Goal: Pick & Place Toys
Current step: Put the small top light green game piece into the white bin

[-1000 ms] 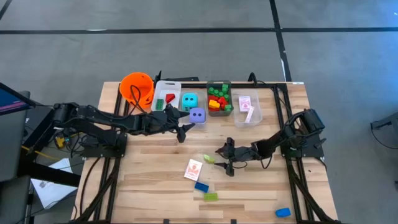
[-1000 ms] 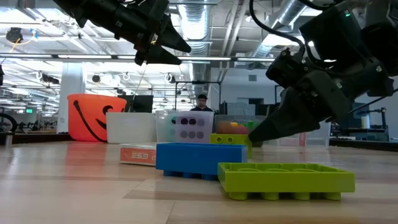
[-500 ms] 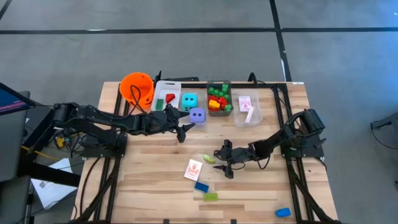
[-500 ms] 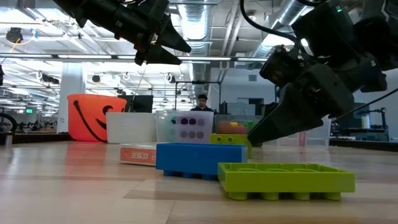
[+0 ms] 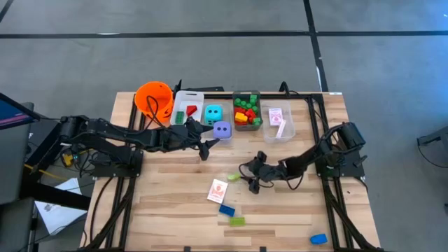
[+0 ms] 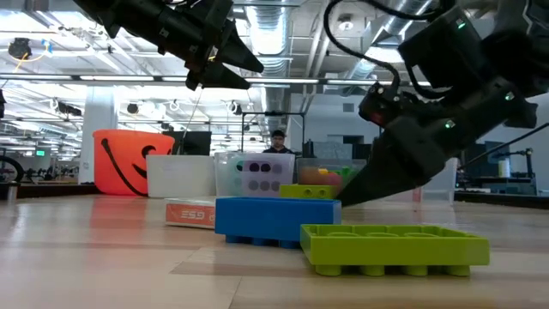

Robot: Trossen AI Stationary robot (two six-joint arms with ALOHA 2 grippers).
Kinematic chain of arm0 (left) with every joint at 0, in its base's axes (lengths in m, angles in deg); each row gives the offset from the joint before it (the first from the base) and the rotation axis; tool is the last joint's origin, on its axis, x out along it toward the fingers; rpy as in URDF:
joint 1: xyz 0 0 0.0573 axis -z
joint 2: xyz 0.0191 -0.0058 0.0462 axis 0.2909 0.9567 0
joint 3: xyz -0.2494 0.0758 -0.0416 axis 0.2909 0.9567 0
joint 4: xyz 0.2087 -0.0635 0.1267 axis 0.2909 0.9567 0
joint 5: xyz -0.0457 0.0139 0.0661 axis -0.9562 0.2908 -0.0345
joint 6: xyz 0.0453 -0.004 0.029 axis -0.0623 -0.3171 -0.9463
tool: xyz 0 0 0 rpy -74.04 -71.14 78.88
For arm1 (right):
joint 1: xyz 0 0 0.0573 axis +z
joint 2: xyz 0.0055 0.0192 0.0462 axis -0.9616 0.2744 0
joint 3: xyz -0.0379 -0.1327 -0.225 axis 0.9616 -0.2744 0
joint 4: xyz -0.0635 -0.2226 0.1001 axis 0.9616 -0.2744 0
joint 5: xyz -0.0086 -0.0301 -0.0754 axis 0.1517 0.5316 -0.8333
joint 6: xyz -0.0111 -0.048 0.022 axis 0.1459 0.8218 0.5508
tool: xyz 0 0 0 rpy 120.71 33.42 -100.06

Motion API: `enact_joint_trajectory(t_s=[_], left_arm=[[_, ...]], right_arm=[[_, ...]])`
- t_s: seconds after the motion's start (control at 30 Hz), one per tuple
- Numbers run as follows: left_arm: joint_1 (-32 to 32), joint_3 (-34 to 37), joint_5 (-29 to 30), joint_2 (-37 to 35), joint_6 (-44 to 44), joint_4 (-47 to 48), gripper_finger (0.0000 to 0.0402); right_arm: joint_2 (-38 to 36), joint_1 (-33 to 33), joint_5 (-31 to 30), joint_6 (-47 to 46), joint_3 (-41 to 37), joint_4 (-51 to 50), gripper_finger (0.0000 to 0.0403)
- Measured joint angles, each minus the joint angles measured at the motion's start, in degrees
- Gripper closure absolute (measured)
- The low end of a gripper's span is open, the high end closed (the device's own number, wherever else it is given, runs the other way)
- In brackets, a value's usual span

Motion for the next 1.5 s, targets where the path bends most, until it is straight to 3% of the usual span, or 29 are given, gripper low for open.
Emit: enact_joint_trajectory(t_s=[0.23,1.07,1.37,1.5], left_arm=[[0.0,0.0,0.0,0.0,0.0,0.0,0.0117],[0.0,0.0,0.0,0.0,0.0,0.0,0.0117],[0.0,0.0,0.0,0.0,0.0,0.0,0.0117],[0.0,0.0,0.0,0.0,0.0,0.0,0.0117]], right_arm=[[0.0,-0.1,6.9,4.4,0.0,0.5,0.0117],[0.0,-0.2,6.5,17.8,0.3,7.0,0.0117],[0.0,-0.2,6.6,17.9,0.9,6.9,0.0117],[0.0,-0.2,9.7,17.9,0.9,6.8,0.0117]])
